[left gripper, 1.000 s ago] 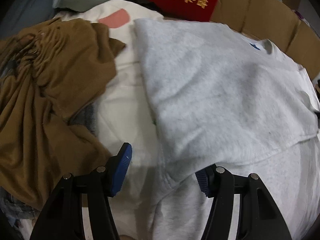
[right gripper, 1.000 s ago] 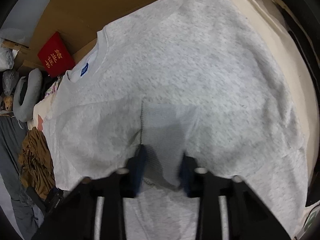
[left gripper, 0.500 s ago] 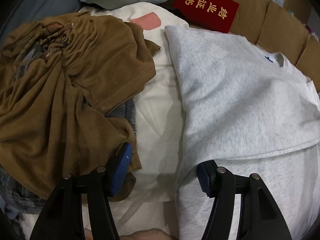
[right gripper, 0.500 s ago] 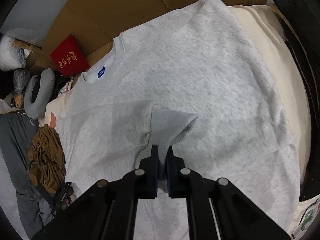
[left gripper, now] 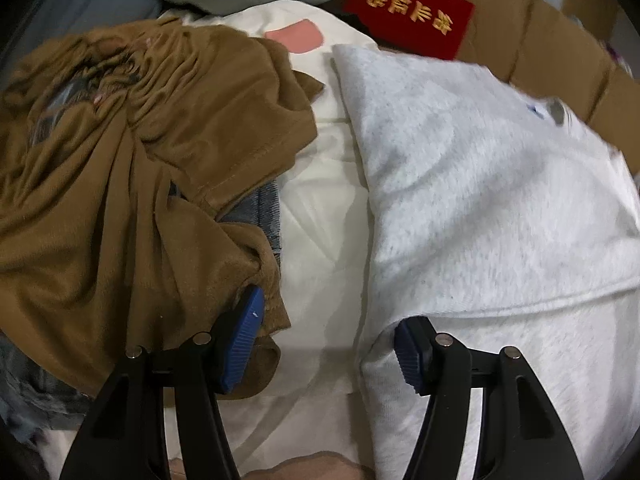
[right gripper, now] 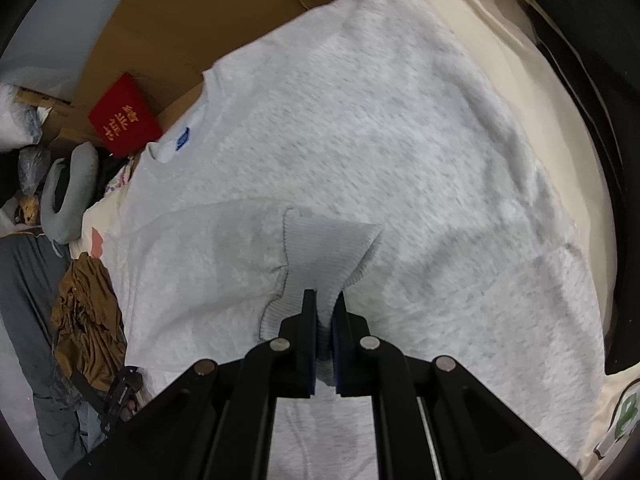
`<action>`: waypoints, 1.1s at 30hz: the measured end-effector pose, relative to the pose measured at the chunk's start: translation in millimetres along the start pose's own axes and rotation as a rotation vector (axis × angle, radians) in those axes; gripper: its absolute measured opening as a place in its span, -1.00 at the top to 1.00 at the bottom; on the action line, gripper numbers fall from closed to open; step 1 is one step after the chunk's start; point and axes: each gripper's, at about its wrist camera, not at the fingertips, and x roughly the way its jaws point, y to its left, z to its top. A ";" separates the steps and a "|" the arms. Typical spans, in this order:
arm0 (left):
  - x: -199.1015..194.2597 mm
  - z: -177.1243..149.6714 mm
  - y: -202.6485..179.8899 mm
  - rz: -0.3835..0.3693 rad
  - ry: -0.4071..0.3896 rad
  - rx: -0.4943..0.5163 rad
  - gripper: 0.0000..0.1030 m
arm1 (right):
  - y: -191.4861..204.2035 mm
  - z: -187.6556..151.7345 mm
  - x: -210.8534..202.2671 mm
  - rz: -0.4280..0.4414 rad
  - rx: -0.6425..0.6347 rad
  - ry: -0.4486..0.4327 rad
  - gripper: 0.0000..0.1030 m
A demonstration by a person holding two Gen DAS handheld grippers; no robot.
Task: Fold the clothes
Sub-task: 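Pinch the ribbed cuff with the right gripper and adjust it, then release the cuff and open the right gripper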
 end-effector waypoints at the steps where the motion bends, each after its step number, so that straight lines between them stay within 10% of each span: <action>1: -0.6 -1.0 -2.2 0.007 0.000 0.023 -0.22 | -1.4 0.3 0.9 -0.002 -0.002 0.000 0.90; 17: -37.3 -22.3 -17.3 0.012 0.054 0.188 -0.22 | -9.2 15.3 4.0 -0.056 -0.025 -0.028 0.78; 33: -71.9 4.5 -25.4 -0.137 -0.017 0.087 -0.14 | 18.3 -8.8 -34.6 -0.075 -0.122 -0.151 0.73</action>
